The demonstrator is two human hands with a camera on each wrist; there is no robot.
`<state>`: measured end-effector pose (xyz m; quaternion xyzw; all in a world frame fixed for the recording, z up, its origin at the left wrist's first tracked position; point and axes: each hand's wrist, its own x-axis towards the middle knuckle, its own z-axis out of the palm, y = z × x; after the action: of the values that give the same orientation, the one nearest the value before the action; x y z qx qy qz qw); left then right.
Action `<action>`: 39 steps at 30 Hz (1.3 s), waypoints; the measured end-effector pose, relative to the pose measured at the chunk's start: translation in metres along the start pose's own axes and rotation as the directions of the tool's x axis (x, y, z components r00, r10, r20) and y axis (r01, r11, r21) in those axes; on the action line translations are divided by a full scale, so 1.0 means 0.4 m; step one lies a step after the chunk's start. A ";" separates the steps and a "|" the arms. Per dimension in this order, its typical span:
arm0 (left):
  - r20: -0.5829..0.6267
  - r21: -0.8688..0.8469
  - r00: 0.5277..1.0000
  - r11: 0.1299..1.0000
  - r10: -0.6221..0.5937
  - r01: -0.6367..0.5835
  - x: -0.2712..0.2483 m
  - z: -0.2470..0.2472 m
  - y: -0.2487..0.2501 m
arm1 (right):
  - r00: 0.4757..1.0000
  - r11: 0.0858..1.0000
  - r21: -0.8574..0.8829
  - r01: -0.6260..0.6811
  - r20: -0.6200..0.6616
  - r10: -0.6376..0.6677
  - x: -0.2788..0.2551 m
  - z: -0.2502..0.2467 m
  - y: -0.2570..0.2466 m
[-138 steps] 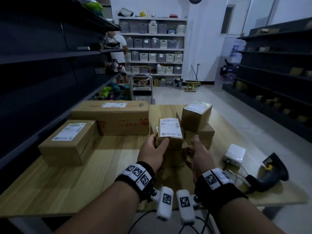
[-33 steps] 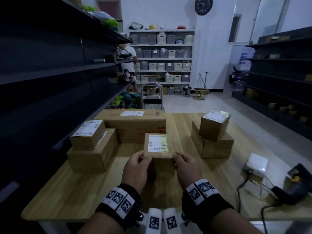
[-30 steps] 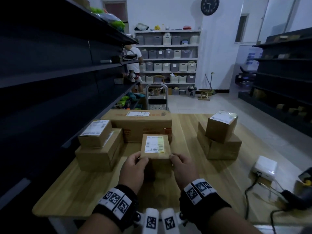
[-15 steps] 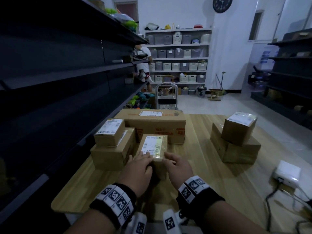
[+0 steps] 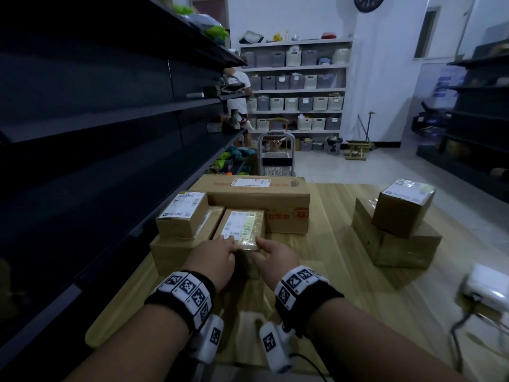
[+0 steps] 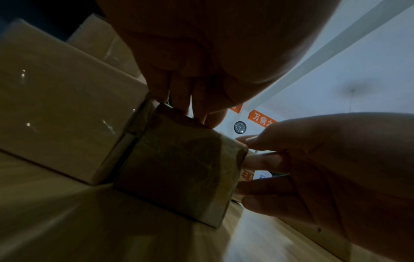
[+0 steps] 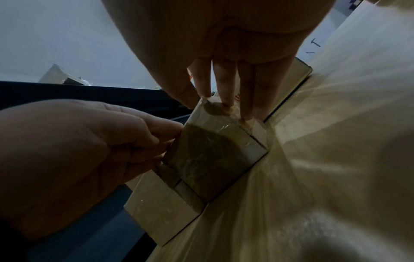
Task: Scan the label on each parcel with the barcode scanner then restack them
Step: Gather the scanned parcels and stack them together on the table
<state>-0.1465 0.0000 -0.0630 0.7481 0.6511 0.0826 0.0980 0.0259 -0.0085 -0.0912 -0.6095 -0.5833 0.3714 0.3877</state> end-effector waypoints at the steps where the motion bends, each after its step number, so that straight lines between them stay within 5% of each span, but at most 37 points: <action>1: -0.010 0.013 1.000 1.000 -0.005 0.005 0.004 -0.002 0.001 | 1.000 1.000 0.005 -0.003 -0.001 0.003 0.005 0.001 0.001; 9: -0.039 0.084 0.999 0.996 -0.022 0.025 -0.001 -0.016 0.035 | 1.000 0.998 -0.058 0.012 0.015 -0.012 0.010 -0.001 0.012; 13: -0.017 0.060 0.999 0.998 -0.033 0.034 -0.009 -0.029 0.040 | 0.999 0.999 0.042 0.027 0.042 -0.029 -0.008 -0.017 0.018; 17: -0.023 -0.059 0.999 0.998 -0.035 0.033 -0.025 -0.044 0.054 | 0.996 0.987 0.145 0.069 -0.061 -0.061 -0.034 -0.079 0.035; 22: -0.176 -0.319 0.984 0.946 0.006 -0.063 -0.050 -0.049 0.152 | 0.972 0.979 0.201 0.044 -0.234 0.005 -0.049 -0.221 0.074; 27: -0.127 -0.615 0.991 0.781 0.038 -0.109 -0.018 -0.004 0.323 | 0.909 0.978 0.206 0.042 -0.413 0.048 -0.069 -0.411 0.104; 35: -0.077 -0.829 0.993 0.547 0.094 -0.116 0.081 0.098 0.572 | 0.674 0.961 0.271 0.051 -0.719 0.167 -0.096 -0.657 0.144; 39: -0.004 -0.858 0.994 0.511 0.109 -0.060 0.122 0.139 0.660 | 0.684 0.958 0.284 -0.038 -0.691 0.233 -0.074 -0.736 0.195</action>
<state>0.1272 0.0110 -0.0499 0.6353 0.4862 0.3784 0.4656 0.3238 -0.0512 -0.0371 -0.6943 -0.2875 0.2012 0.6284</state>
